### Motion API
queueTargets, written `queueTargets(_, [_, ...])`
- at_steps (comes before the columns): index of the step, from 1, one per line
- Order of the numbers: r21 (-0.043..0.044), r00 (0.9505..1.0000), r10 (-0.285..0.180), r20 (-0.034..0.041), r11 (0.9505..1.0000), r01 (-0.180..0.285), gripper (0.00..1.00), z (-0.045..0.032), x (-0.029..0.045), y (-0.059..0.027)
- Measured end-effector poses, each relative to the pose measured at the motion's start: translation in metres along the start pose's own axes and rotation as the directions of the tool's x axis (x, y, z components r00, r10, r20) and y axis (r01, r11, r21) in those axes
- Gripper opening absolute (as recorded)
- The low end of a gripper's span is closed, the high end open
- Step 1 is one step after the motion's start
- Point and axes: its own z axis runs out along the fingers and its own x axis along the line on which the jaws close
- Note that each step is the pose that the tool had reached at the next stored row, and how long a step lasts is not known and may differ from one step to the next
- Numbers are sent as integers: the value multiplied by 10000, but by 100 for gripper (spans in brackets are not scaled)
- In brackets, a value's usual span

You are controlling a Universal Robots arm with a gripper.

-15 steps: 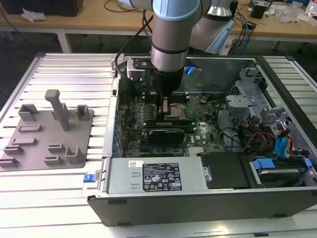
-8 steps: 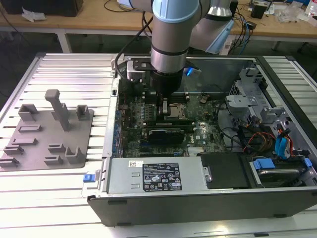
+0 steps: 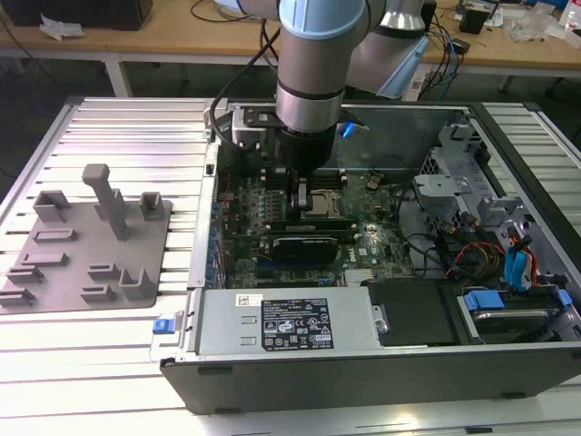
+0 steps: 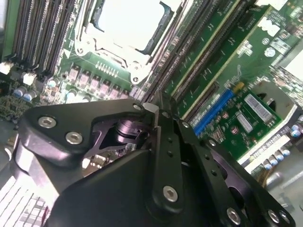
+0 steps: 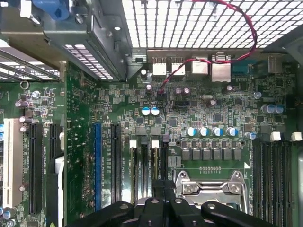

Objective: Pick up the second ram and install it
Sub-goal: 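Press down the second ram until it locks into place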

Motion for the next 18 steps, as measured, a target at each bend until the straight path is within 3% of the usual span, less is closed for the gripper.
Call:
queueTargets(3, [-2, 10000, 0, -3, 10000, 0, 8, -185, 2, 6])
queueTargets(6, [-1, 10000, -2, -1, 10000, 2, 8, -189, 2, 0])
queueTargets(8, [0, 10000, 1, 0, 10000, -1, 8, -189, 2, -114])
queueTargets(9, [-1, 10000, 1, -2, 10000, -1, 8, -192, 2, -215])
queueTargets(12, [-3, 10000, -1, -1, 10000, 1, 8, -196, 3, -366])
queueTargets(14, [-5, 10000, -1, -6, 10000, 1, 8, -196, 2, -375])
queueTargets(18, [257, 10000, -9, -9, 9997, 9, 8, -189, 2, -364])
